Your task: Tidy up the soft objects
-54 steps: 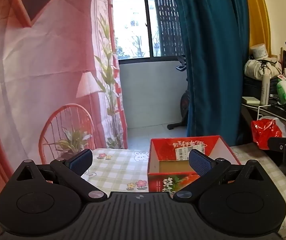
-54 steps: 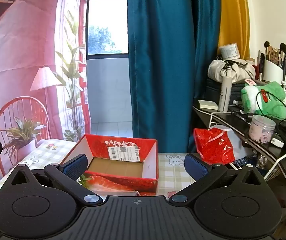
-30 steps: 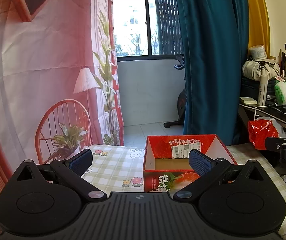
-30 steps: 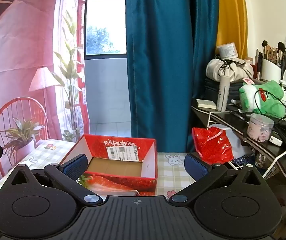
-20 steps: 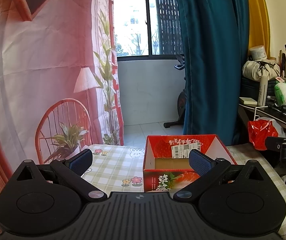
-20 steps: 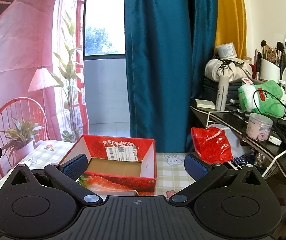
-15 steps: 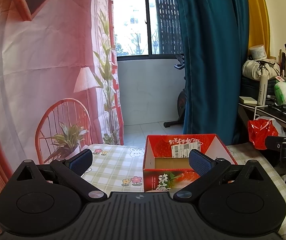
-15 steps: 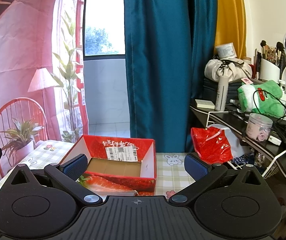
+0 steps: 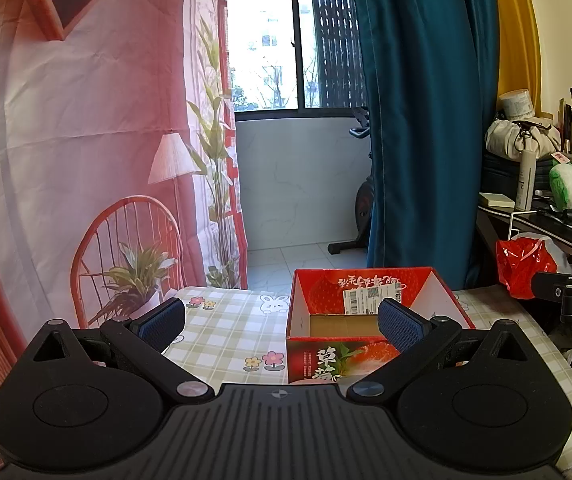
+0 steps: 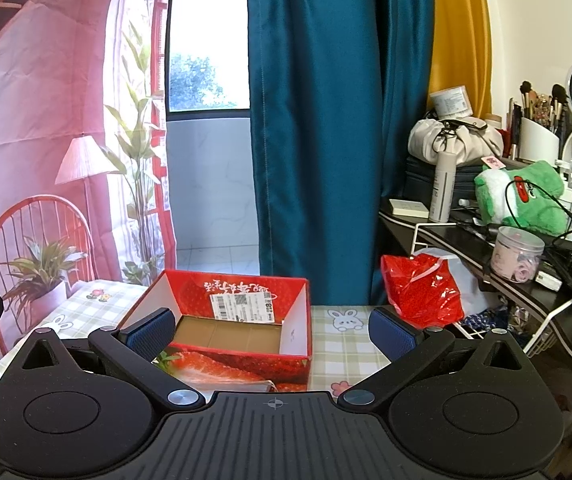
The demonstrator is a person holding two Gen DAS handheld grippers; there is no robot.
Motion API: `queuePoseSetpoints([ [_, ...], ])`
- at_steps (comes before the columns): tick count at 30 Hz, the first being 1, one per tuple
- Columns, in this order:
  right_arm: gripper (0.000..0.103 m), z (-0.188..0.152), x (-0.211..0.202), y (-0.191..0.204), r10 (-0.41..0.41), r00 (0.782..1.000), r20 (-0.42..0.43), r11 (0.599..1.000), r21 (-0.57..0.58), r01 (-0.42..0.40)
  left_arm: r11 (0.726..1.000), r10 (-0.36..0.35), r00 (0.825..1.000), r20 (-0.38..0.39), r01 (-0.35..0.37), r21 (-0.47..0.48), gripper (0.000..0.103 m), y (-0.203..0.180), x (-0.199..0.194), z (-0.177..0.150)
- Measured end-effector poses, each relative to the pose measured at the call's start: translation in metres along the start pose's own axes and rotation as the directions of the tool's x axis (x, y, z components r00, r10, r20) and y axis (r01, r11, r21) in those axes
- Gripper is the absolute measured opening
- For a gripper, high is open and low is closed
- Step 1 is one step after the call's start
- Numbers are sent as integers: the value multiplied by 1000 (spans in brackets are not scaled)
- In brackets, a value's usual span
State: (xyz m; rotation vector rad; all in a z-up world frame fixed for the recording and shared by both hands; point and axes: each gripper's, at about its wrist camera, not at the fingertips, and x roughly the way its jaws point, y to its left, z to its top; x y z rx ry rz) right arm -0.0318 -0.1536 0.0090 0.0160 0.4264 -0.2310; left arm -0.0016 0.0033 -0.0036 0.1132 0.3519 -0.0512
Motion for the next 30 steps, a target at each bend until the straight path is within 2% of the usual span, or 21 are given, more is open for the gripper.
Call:
queuePoseSetpoints([
  [30, 103, 2, 2, 3, -2, 1000, -1, 1000, 1, 2, 1000, 4, 1000, -12, -4, -1, 103, -2, 1, -3],
])
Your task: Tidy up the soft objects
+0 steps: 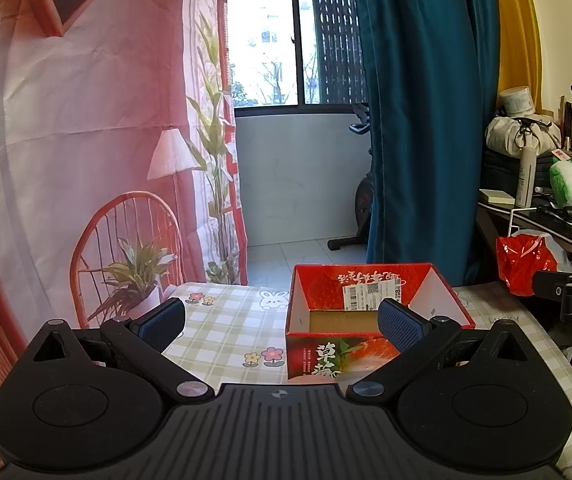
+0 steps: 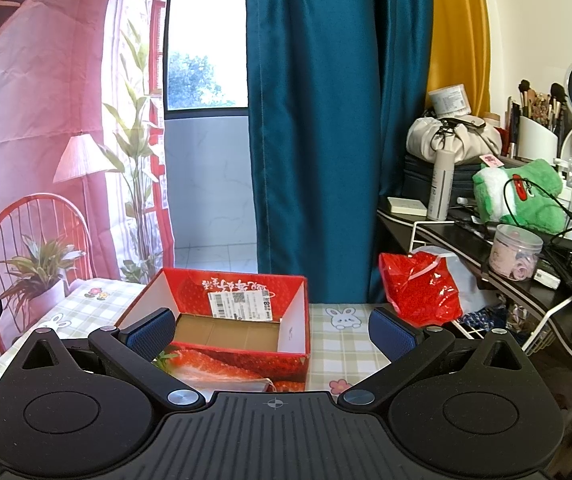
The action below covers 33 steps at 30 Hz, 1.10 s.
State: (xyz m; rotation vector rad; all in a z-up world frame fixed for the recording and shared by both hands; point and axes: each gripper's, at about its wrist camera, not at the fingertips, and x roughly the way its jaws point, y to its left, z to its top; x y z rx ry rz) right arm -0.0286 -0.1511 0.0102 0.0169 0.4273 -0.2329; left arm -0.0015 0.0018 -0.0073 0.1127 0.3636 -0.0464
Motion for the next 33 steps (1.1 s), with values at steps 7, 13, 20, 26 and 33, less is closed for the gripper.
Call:
queuePoseSetpoints([
  [7, 103, -6, 1, -3, 4, 1000, 4, 1000, 7, -4, 1000, 19, 1000, 4, -19, 0, 103, -1, 0, -1],
  [13, 103, -13, 9, -18, 54, 998, 22, 998, 42, -55, 999, 35, 999, 32, -35, -12, 103, 0, 8, -8],
  [20, 103, -45, 18, -16, 80, 980, 185, 997, -30, -75, 994, 10, 1000, 19, -8, -111, 103, 9, 36, -28],
  [26, 102, -64, 52, -15, 124, 989, 75, 992, 6, -125, 996, 17, 1000, 3, -16, -88, 103, 6, 62, -47],
  [33, 103, -87, 87, -9, 142, 989, -50, 990, 4, -142, 1000, -26, 995, -100, 25, -17, 103, 0, 97, -61],
])
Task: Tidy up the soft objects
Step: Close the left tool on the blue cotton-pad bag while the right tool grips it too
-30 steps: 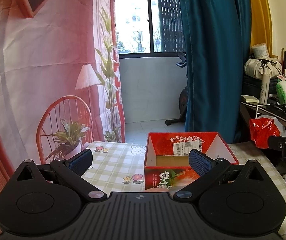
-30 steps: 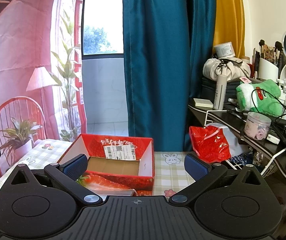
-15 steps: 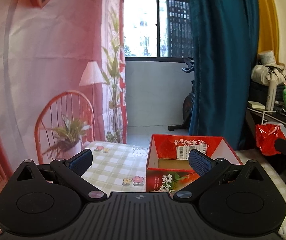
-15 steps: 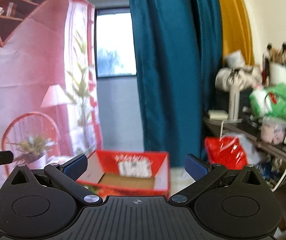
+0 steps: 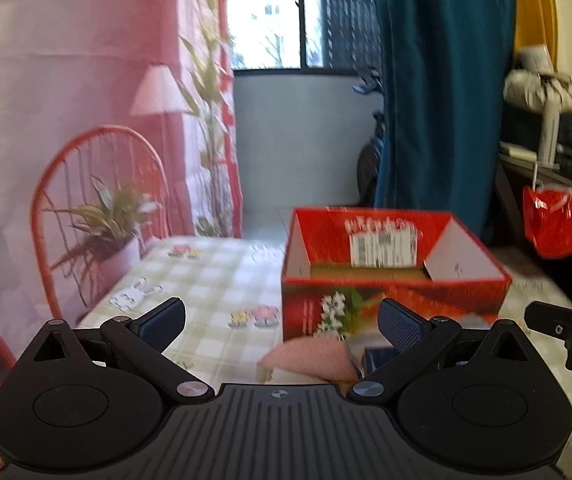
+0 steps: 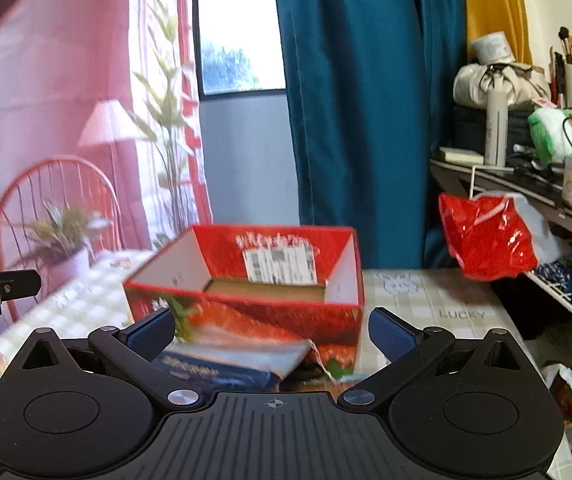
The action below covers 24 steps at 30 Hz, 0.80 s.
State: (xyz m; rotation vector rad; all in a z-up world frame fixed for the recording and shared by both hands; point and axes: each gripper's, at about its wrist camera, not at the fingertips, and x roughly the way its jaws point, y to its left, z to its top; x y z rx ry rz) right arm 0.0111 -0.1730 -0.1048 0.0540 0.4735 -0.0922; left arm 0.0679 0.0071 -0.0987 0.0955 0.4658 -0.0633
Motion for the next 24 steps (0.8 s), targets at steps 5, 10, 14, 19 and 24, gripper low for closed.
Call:
queuePoseSetpoints([
  [5, 103, -11, 24, -2, -1, 997, -72, 1000, 17, 2, 999, -29, 998, -60, 31, 36, 102, -3, 18, -6],
  [10, 99, -23, 40, -4, 38, 991, -125, 999, 32, -34, 995, -96, 987, -128, 98, 6, 91, 0, 36, -11],
  [14, 87, -27, 49, -1, 91, 983, -157, 996, 30, -87, 987, -159, 974, -162, 158, -18, 85, -2, 46, -16],
  [19, 61, -36, 62, 0, 143, 965, -220, 990, 30, -139, 964, -266, 937, -225, 255, -79, 75, -4, 62, -24],
  [24, 47, -42, 69, -5, 150, 955, -255, 989, 58, -139, 930, -366, 880, -303, 331, -162, 61, -5, 85, -36],
])
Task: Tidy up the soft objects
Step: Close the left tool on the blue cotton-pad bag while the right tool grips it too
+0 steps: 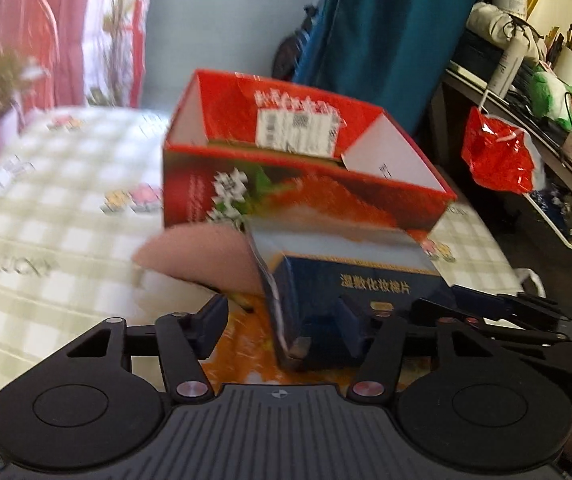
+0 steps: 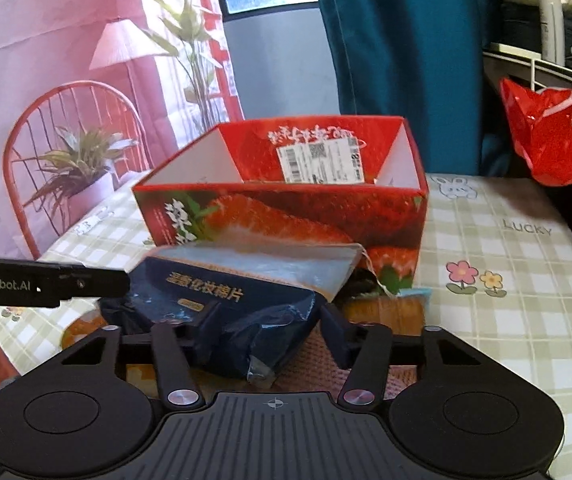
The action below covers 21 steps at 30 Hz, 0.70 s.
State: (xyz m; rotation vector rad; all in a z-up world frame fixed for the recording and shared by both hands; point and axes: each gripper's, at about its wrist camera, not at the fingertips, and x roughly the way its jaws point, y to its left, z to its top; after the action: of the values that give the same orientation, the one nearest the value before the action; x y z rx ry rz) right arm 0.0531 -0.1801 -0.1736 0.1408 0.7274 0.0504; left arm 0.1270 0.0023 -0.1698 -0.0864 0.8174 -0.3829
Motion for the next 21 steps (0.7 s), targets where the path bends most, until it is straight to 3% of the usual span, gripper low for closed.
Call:
queuePoseSetpoints([
  [13, 50, -2, 14, -13, 17, 998, -53, 999, 45, -15, 996, -83, 994, -70, 81, -26, 59, -3, 25, -4],
  [21, 49, -5, 19, -13, 36, 997, -65, 999, 44, -33, 992, -109, 993, -52, 106, -65, 54, -3, 26, -11],
])
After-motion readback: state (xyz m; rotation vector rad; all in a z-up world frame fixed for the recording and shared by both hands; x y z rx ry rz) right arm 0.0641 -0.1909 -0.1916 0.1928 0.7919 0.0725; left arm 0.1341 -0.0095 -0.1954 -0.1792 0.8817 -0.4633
